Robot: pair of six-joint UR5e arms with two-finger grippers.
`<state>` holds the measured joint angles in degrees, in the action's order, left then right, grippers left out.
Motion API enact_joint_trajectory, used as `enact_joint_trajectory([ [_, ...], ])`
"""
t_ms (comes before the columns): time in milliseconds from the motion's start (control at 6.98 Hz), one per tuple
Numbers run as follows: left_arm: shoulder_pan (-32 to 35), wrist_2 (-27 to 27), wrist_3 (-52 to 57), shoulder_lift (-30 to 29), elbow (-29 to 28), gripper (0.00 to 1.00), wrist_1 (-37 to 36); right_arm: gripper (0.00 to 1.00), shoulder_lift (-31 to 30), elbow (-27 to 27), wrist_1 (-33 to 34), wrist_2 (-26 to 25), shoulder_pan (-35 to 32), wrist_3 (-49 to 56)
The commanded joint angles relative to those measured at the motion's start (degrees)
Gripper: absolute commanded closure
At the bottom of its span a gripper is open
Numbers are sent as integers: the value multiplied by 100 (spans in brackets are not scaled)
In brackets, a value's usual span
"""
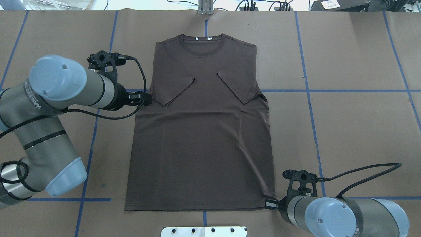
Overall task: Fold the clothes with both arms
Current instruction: 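Move the left gripper to the hem and grasp both hem corners with both grippers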
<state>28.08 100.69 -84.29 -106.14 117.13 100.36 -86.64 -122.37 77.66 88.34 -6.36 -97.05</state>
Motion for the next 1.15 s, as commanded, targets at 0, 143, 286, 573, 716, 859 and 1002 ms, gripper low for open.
enact_joint_trajectory([
  [0, -1351, -696, -1538, 585, 495, 1, -34, 100, 59, -102, -23, 8, -119, 193],
  [143, -1723, -943, -1920, 630, 478, 2, -234, 100, 120, -94, -23, 8, -145, 282],
  [286, -2040, -972, -2289, 647, 460, 7, -314, 100, 190, -85, -23, 17, -163, 309],
  [573, -2253, -1139, -2398, 691, 329, 11, -315, 100, 209, -94, -23, 17, -190, 344],
  [716, -2271, -1139, -2442, 709, 293, 14, -315, 100, 235, -94, -23, 17, -207, 353],
  [859, -2271, -1139, -2434, 709, 258, 16, -315, 100, 270, -85, -23, 8, -216, 344],
  [1002, -2263, -1148, -2390, 727, 258, 19, -324, 100, 270, -94, -23, 17, -242, 353],
])
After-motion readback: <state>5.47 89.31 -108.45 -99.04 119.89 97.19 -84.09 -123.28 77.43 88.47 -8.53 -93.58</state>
